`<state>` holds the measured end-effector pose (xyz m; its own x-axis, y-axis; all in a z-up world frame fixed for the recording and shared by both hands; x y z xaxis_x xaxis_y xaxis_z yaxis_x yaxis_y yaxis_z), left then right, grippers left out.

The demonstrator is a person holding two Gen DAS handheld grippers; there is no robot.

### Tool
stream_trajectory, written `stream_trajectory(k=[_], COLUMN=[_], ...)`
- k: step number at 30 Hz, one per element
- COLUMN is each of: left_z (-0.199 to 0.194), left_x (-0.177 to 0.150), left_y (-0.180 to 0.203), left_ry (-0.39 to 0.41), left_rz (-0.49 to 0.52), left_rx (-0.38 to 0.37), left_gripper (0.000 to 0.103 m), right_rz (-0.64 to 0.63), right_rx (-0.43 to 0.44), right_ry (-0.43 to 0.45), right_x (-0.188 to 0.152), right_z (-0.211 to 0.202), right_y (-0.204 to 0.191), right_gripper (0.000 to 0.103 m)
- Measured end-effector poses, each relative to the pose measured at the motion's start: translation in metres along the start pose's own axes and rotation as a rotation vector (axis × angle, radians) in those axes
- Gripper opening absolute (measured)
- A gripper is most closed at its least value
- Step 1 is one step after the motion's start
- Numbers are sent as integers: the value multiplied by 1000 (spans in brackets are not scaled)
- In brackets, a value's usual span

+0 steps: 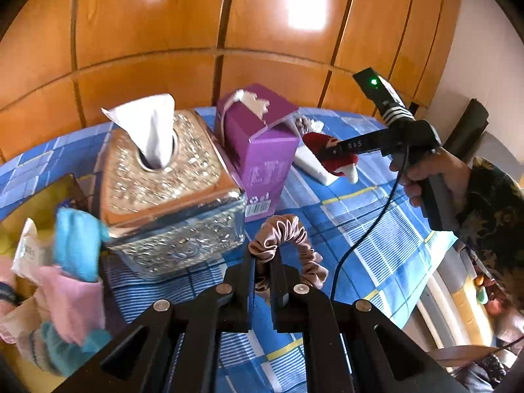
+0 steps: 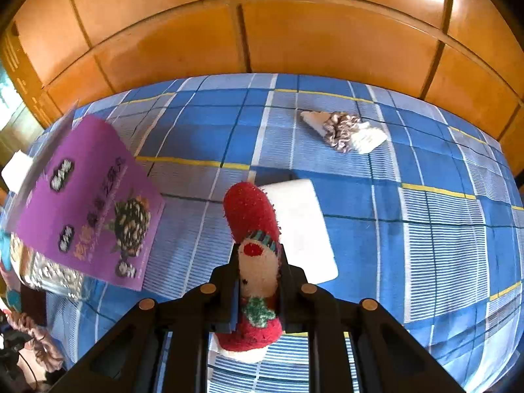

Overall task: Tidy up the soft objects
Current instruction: 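Carry the scrunchie into the gold tray and open the left tool while the right tool carries the red sock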

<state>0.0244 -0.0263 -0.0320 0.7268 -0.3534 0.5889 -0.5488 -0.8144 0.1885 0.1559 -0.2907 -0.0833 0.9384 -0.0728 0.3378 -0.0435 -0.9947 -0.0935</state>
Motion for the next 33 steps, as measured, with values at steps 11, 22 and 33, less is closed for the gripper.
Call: stream_trajectory(k=[11, 22, 33], left_z=[-52, -84, -101], left_x=[-2, -19, -34], left_y=[-27, -65, -98], left_ry=[108, 160, 181], left_rz=[-52, -112, -191], left_rx=[22, 71, 98], left_gripper=[7, 7, 7], right_rz=[13, -106, -242], right_rx=[-45, -78, -130], right_ry=[-2, 1, 17], right_x=[69, 123, 152], right_z=[-32, -46, -24], right_y=[-32, -110, -174], right_gripper=[16, 16, 16])
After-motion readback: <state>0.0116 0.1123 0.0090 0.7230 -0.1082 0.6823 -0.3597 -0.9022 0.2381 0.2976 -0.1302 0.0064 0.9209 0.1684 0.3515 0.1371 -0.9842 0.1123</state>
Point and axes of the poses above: each gripper's, at about its wrist camera, not at the fingertips, and z roughly the way its jaws point, y to its right, x to its top, the point moved 3 cm from there along z, roughly the way its jaws point, and after that the axes turned 7 degrees about -y, right-handed, at the moved point
